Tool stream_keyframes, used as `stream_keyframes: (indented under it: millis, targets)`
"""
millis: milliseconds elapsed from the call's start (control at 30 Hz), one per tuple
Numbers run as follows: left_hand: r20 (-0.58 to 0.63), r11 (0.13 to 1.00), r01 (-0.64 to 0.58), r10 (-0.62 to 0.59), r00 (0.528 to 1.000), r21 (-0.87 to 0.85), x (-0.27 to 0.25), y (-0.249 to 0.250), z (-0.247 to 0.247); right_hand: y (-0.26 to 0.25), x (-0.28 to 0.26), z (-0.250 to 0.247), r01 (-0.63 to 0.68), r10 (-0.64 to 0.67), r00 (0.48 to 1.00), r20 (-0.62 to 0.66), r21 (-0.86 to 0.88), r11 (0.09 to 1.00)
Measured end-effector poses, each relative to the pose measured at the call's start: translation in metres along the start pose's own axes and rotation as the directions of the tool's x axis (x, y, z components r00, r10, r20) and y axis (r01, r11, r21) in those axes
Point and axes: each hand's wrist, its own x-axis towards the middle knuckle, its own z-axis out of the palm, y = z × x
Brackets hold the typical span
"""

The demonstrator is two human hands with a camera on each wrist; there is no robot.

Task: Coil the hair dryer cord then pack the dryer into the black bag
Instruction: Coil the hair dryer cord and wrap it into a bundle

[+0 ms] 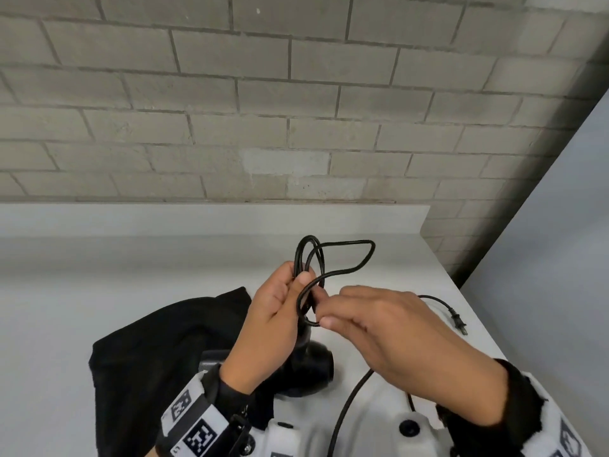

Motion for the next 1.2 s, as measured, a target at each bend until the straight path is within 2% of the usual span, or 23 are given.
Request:
stream_keyframes:
  millis: [67, 200, 300, 367, 467, 600, 733, 867, 933, 1000, 1033, 1100, 1133, 1200]
  targets:
    - [-0.063, 1.000, 0.008, -0.009, 0.998, -0.009, -0.001, 0.001, 0.002, 0.010, -0.002, 0.004, -0.045, 0.044, 0.999, 0.027, 0.030, 0.999]
    - [-0.159, 0.999, 0.018, -0.025, 0.987, -0.045, -0.002, 0.001, 0.000, 0.025, -0.008, 0.024, -0.193, 0.195, 0.980, -0.027, 0.049, 0.980]
    - [-0.227, 0.996, 0.022, -0.042, 0.973, -0.090, -0.002, -0.001, -0.001, 0.032, -0.011, 0.040, -0.314, 0.314, 0.949, -0.013, -0.003, 0.950]
    - [-0.252, 0.990, 0.014, -0.050, 0.966, -0.140, -0.002, -0.001, -0.001, 0.036, -0.013, 0.049, -0.344, 0.347, 0.937, 0.041, -0.062, 0.937]
    - [-0.261, 0.987, 0.017, -0.058, 0.964, -0.159, -0.002, -0.002, 0.002, 0.030, -0.014, 0.055, -0.224, 0.251, 0.947, 0.199, -0.151, 0.963]
    - [-0.233, 0.991, 0.020, -0.050, 0.971, -0.131, 0.002, -0.004, 0.009, 0.010, -0.011, 0.035, 0.015, 0.028, 0.933, 0.359, -0.115, 0.993]
    - [-0.109, 0.996, 0.021, -0.030, 0.994, -0.082, 0.002, -0.003, 0.012, 0.001, -0.006, 0.005, 0.146, -0.157, 0.914, 0.373, 0.058, 0.988]
    - [0.074, 0.987, 0.049, -0.038, 0.997, -0.152, -0.003, -0.005, 0.010, 0.008, 0.007, -0.011, 0.128, -0.213, 0.922, 0.324, 0.263, 0.956]
    - [0.041, 0.985, 0.043, -0.037, 0.999, -0.165, -0.003, -0.006, 0.008, 0.014, 0.011, -0.009, 0.114, -0.224, 0.922, 0.315, 0.332, 0.936]
    - [-0.064, 0.987, 0.025, -0.035, 0.997, -0.159, -0.002, -0.007, 0.003, 0.021, 0.011, -0.003, 0.041, -0.196, 0.930, 0.311, 0.442, 0.896]
    - [-0.113, 0.986, 0.018, -0.037, 0.993, -0.163, -0.001, -0.007, -0.001, 0.024, 0.010, 0.002, -0.018, -0.161, 0.941, 0.298, 0.519, 0.855]
    - [-0.181, 0.983, 0.017, -0.050, 0.982, -0.182, 0.000, -0.008, -0.012, 0.031, 0.004, 0.011, -0.097, -0.095, 0.968, 0.233, 0.695, 0.712]
    - [-0.203, 0.981, 0.026, -0.066, 0.977, -0.193, 0.001, -0.009, -0.017, 0.035, 0.000, 0.015, -0.095, -0.069, 0.981, 0.181, 0.760, 0.643]
    - [-0.213, 0.978, 0.048, -0.092, 0.973, -0.204, 0.001, -0.010, -0.028, 0.042, -0.010, 0.024, -0.073, -0.004, 0.996, 0.092, 0.804, 0.590]
